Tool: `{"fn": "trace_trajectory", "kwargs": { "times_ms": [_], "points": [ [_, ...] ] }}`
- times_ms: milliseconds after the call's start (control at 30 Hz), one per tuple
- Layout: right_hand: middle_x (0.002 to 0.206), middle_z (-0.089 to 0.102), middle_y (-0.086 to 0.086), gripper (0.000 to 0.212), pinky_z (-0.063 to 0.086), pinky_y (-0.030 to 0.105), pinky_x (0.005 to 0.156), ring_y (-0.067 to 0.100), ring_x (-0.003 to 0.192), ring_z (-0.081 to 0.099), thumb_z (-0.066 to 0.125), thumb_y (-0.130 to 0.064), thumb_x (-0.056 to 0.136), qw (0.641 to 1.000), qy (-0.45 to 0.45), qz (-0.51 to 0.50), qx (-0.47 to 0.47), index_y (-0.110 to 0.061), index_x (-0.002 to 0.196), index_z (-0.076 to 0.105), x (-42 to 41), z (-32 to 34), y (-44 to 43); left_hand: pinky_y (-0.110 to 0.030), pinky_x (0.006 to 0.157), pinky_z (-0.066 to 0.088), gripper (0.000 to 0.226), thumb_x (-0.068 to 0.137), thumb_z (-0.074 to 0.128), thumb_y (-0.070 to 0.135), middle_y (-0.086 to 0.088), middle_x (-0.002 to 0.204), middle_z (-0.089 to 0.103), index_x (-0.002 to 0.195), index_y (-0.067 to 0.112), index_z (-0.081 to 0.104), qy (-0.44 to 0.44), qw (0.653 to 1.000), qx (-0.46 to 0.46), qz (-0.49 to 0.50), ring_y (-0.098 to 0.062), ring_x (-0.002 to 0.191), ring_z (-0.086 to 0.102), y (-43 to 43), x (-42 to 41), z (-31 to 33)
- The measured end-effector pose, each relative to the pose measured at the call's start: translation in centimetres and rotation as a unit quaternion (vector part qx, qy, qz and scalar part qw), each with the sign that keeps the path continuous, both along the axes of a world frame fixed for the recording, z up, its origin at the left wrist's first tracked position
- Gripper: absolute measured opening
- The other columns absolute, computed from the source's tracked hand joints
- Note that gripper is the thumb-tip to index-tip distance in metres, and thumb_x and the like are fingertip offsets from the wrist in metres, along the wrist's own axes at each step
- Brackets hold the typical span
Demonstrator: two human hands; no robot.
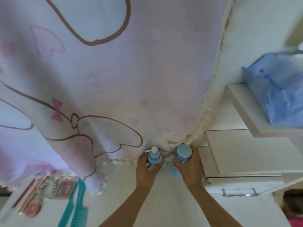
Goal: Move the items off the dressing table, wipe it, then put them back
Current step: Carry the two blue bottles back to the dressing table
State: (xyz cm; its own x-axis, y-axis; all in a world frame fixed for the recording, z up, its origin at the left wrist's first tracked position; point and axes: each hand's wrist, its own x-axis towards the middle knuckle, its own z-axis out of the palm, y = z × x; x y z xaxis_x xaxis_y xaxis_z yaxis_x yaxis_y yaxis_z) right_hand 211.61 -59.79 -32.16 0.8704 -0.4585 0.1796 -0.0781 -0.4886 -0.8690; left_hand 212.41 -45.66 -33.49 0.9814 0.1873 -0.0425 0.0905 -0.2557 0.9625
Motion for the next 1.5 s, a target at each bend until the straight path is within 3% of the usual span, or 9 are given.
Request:
{"fn": "trace_trajectory", "kwargs": {
  "times_ms": [167, 300, 433, 600, 800, 900, 1233, 1367, 1500],
  "points": [
    [0.121, 0.059, 0.016, 0.071, 0.039, 0.024, 0.090, 0.030, 0.113, 0.055, 0.081, -0.017, 0.065, 0.998, 0.059, -0.003, -0.001, 0.001, 0.124, 0.045, -1.0, 0.2, 0.4, -0.027, 0.084, 0.044, 0.057, 0.067, 0.077, 0.004, 0.002, 0.108, 0.059, 0.118, 0.012, 0.053, -0.004, 0.999, 0.039, -0.015, -0.017, 0.097, 0.055, 0.2, 0.0, 0.2],
    [0.143, 0.037, 0.014, 0.078, 0.032, 0.030, 0.104, 0.025, 0.131, 0.038, 0.040, -0.054, 0.082, 0.984, 0.165, 0.063, -0.037, -0.007, 0.142, 0.020, -2.7, 1.0, 0.2, -0.022, 0.081, 0.041, 0.065, 0.066, 0.079, 0.009, -0.003, 0.110, 0.060, 0.124, 0.010, 0.048, 0.020, 0.995, 0.083, -0.055, -0.019, 0.096, 0.056, 0.8, -0.5, 0.7],
    [0.146, 0.029, 0.021, 0.083, 0.029, 0.041, 0.108, 0.032, 0.135, 0.027, 0.069, -0.019, 0.078, 0.989, 0.146, 0.001, -0.031, 0.000, 0.142, 0.019, -5.3, 1.2, 1.2, -0.026, 0.086, 0.042, 0.069, 0.072, 0.077, 0.021, -0.012, 0.120, 0.055, 0.130, 0.008, 0.042, 0.071, 0.986, 0.141, -0.056, -0.024, 0.105, 0.054, 2.4, -2.1, 1.0],
    [0.153, 0.015, 0.007, 0.070, 0.033, 0.030, 0.105, 0.023, 0.138, 0.022, 0.059, -0.031, 0.086, 0.970, 0.167, 0.093, -0.152, -0.015, 0.143, 0.021, -7.5, 0.2, 4.3, -0.017, 0.083, 0.039, 0.061, 0.080, 0.069, 0.025, -0.007, 0.120, 0.054, 0.133, 0.016, 0.040, 0.064, 0.983, 0.172, -0.025, -0.012, 0.098, 0.050, 5.6, -5.9, 1.3],
    [0.152, 0.017, 0.002, 0.060, 0.025, 0.027, 0.109, 0.020, 0.138, 0.018, 0.052, -0.036, 0.089, 0.914, 0.160, 0.295, -0.227, -0.022, 0.141, 0.026, -8.5, -1.1, 9.8, -0.020, 0.096, 0.035, 0.051, 0.087, 0.060, 0.026, -0.001, 0.127, 0.052, 0.134, 0.019, 0.042, 0.034, 0.968, 0.243, 0.058, -0.015, 0.116, 0.048, 11.8, -12.8, 1.1],
    [0.149, 0.025, 0.004, 0.057, 0.022, 0.027, 0.108, 0.019, 0.137, 0.021, 0.054, -0.036, 0.087, 0.891, 0.146, 0.357, -0.241, -0.020, 0.138, 0.034, -9.6, -1.1, 13.5, -0.032, 0.097, 0.043, 0.050, 0.087, 0.059, 0.024, -0.007, 0.127, 0.052, 0.133, 0.013, 0.042, 0.054, 0.953, 0.278, 0.108, -0.021, 0.118, 0.047, 16.3, -16.8, 1.3],
    [0.138, 0.040, 0.004, 0.048, 0.028, 0.029, 0.104, 0.016, 0.131, 0.030, 0.059, -0.039, 0.084, 0.801, 0.019, 0.517, -0.302, -0.019, 0.127, 0.050, -18.4, 3.0, 29.6, -0.039, 0.098, 0.037, 0.045, 0.085, 0.061, 0.009, -0.016, 0.126, 0.053, 0.128, 0.005, 0.049, 0.035, 0.915, 0.233, 0.327, -0.032, 0.120, 0.046, 33.2, -32.7, 4.9],
    [0.141, 0.035, 0.000, 0.048, 0.022, 0.027, 0.104, 0.013, 0.134, 0.023, 0.053, -0.040, 0.086, 0.729, -0.039, 0.592, -0.341, -0.023, 0.130, 0.044, -25.6, 5.0, 39.2, -0.041, 0.098, 0.038, 0.044, 0.086, 0.060, 0.013, -0.015, 0.124, 0.054, 0.128, 0.005, 0.048, 0.030, 0.867, 0.281, 0.411, -0.032, 0.119, 0.046, 42.1, -45.0, 7.3],
    [0.130, 0.047, 0.007, 0.047, 0.028, 0.029, 0.101, 0.021, 0.129, 0.035, 0.062, -0.032, 0.081, 0.660, -0.136, 0.660, -0.332, -0.015, 0.124, 0.053, -33.5, 8.2, 49.6, -0.040, 0.097, 0.037, 0.045, 0.088, 0.057, 0.017, -0.014, 0.122, 0.054, 0.131, 0.008, 0.046, 0.038, 0.809, 0.293, 0.508, -0.029, 0.117, 0.043, 49.0, -57.1, 9.5]
  ]
}}
